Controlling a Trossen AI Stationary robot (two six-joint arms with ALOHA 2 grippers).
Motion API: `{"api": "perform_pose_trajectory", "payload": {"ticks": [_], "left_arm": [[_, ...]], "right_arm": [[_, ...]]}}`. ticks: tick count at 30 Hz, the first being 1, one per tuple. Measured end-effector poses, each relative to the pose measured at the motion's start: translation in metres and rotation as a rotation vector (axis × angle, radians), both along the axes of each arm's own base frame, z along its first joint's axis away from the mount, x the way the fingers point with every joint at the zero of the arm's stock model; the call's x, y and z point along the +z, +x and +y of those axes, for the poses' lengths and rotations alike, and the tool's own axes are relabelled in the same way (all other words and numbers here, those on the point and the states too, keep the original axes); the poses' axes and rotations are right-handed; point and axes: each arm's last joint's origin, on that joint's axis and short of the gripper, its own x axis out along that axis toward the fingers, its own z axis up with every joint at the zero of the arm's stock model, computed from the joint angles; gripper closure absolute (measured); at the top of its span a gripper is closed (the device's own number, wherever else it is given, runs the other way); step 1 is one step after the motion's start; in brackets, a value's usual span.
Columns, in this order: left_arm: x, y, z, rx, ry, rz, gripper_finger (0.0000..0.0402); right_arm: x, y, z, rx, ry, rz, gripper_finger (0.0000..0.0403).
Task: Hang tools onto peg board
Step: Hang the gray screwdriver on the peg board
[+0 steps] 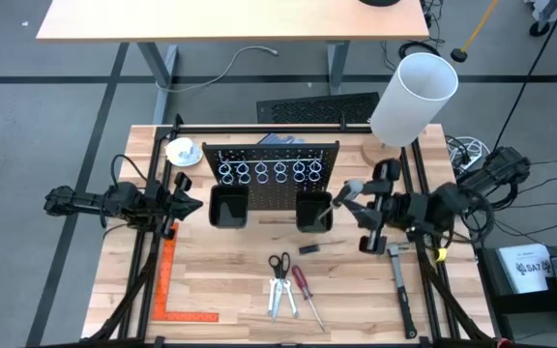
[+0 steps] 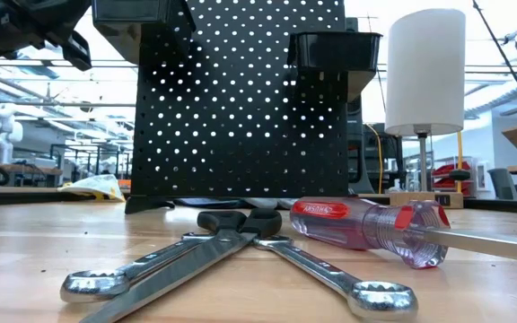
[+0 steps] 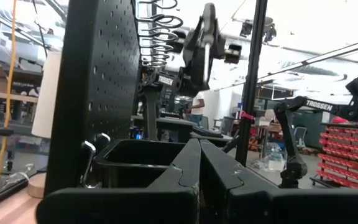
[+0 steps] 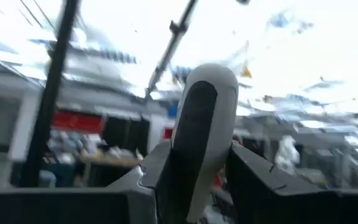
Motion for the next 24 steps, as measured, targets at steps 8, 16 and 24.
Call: {"api": "perform_pose_trajectory", "payload": {"ticks": [8, 16, 24], "left_arm": [[0.000, 0.000, 0.000, 0.008, -0.002, 0.000, 0.0395], [0.000, 0.000, 0.000, 0.010, -0.001, 0.000, 0.0395], [0.000, 0.000, 0.000, 0.009, -0.003, 0.000, 0.0395]], "right_arm": [[0.051, 0.022, -0.011, -0.010, -0.069, 0.003, 0.0288], [0.083, 0.062, -0.026, -0.087, -0.107, 0.089, 0.0288], [0.092, 0.097, -0.050, -0.154, -0.056, 0.144, 0.0288]]}}
